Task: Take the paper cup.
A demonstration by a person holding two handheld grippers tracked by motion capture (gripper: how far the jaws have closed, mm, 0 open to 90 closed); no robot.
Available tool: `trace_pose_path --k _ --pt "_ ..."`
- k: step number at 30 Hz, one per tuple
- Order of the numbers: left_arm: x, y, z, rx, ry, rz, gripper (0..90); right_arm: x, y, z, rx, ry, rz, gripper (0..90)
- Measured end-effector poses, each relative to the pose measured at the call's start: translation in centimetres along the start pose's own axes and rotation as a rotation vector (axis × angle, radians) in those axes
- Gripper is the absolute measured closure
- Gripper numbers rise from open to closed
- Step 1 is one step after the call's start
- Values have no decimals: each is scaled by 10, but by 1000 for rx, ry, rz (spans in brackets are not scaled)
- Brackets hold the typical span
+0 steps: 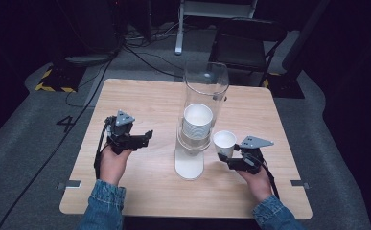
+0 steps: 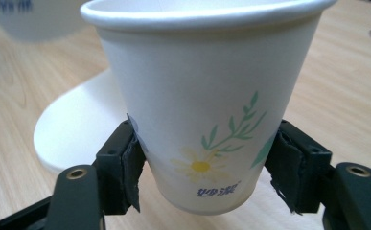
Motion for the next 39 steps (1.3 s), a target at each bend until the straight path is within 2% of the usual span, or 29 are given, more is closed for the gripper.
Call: trace_pose_path --k 3,14,20,24,28,30,33,35,39 --pt "-1 2 2 -1 4 -4 158 8 9 -5 43 -25 19 347" --pt "-4 8 8 -10 12 -17 159 29 26 -16 129 -85 86 345" --pt "-5 11 12 -20 10 -25 159 40 28 -18 163 -94 130 343" --pt "-7 14 14 -15 15 -30 159 49 27 -16 189 -125 134 342" --pt "-7 14 15 -20 18 -34 159 55 20 -11 148 -120 188 338" --pt "-6 14 16 -23 15 -31 160 58 15 -9 129 -146 197 338" --pt "-6 14 16 -24 11 -35 160 65 9 -6 119 -149 216 339" --pt "-6 14 17 -25 12 -36 160 68 7 -5 113 -162 216 339" --pt "-6 13 17 -28 15 -34 160 73 0 -1 90 -158 202 338"
Point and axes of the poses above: each handheld gripper's, and its own axes: y roughly backward along the jaws, z roughly out of its underside, x roughly to its right, the point moved 3 cm from there along -y, roughly forward along the jaws, and after that the axes turned 4 degrees about -y, right-handed, at the moved point
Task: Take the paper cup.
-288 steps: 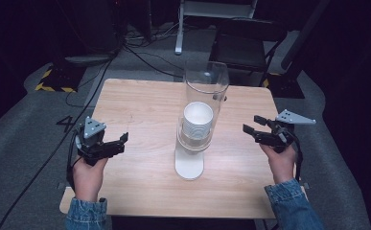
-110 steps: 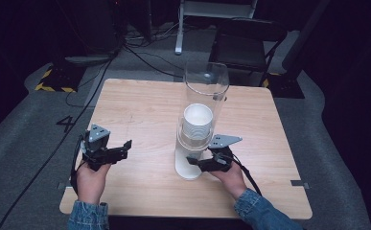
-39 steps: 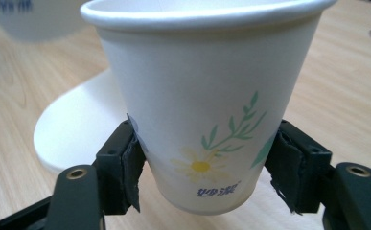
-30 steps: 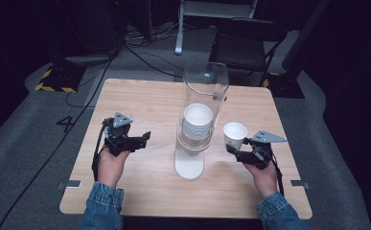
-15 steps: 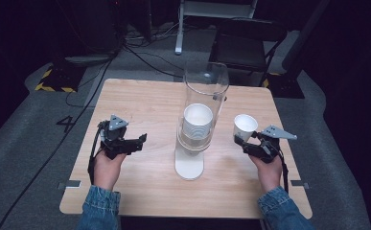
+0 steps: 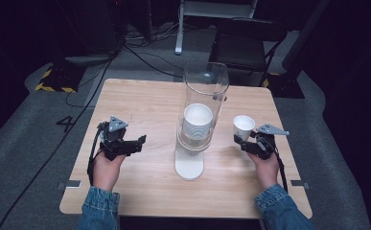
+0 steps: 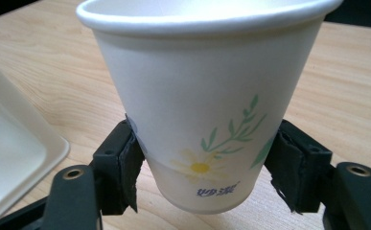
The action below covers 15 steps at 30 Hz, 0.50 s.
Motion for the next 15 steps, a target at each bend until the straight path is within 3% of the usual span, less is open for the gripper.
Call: trace_pose_path --k 6,15 --pt "1 0 0 -4 -8 3 160 7 -10 8 -55 -1 34 338" --pt "-1 1 1 0 -6 2 161 11 -19 15 -120 -7 40 337"
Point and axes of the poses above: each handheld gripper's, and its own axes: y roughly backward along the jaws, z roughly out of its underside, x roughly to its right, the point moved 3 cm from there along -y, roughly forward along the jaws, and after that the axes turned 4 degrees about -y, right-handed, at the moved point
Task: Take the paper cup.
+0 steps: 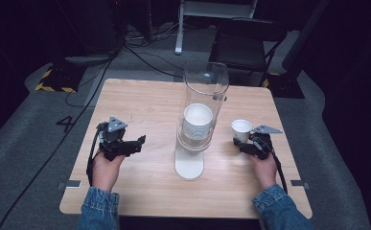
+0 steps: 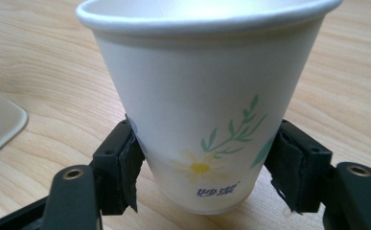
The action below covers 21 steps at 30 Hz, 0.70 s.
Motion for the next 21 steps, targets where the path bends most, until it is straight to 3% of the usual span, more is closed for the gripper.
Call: trace_pose_path --k 21 --pt "2 -2 0 -12 -3 13 161 2 -9 8 -92 -19 -23 311"
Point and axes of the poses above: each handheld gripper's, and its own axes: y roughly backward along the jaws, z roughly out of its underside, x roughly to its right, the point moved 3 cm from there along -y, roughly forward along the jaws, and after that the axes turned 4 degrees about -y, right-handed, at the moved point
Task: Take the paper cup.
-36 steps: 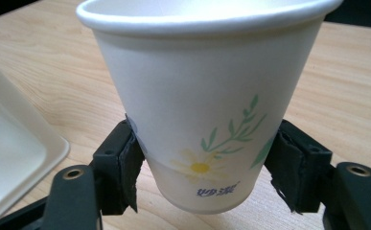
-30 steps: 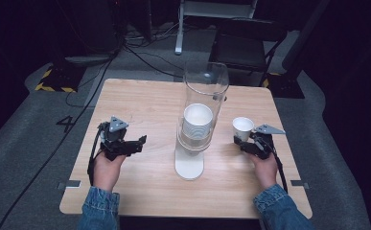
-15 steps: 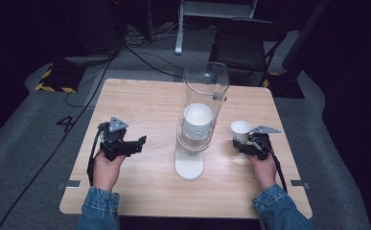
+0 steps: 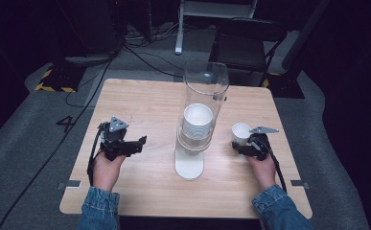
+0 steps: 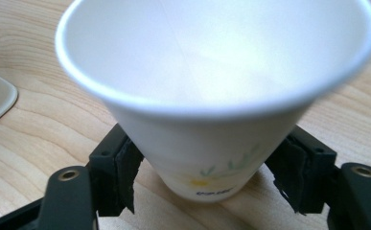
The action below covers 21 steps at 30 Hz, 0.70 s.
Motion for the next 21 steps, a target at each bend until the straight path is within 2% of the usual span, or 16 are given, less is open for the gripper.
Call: trace_pose_path --k 2,7,10,13,19,21 --pt "0 0 0 0 0 0 161 0 0 1 -12 -9 -3 289" --pt "0 -1 0 0 -1 -2 161 0 5 -2 13 -15 1 174" --pt "0 -1 0 -2 -3 0 161 -3 8 -3 13 3 20 132" --pt "0 -1 -1 0 1 0 161 -5 16 -7 48 6 11 30" --pt "-1 1 0 7 3 -1 161 -9 40 -16 143 22 6 26" --pt "0 2 0 7 4 -1 161 -10 49 -20 161 25 -2 24"
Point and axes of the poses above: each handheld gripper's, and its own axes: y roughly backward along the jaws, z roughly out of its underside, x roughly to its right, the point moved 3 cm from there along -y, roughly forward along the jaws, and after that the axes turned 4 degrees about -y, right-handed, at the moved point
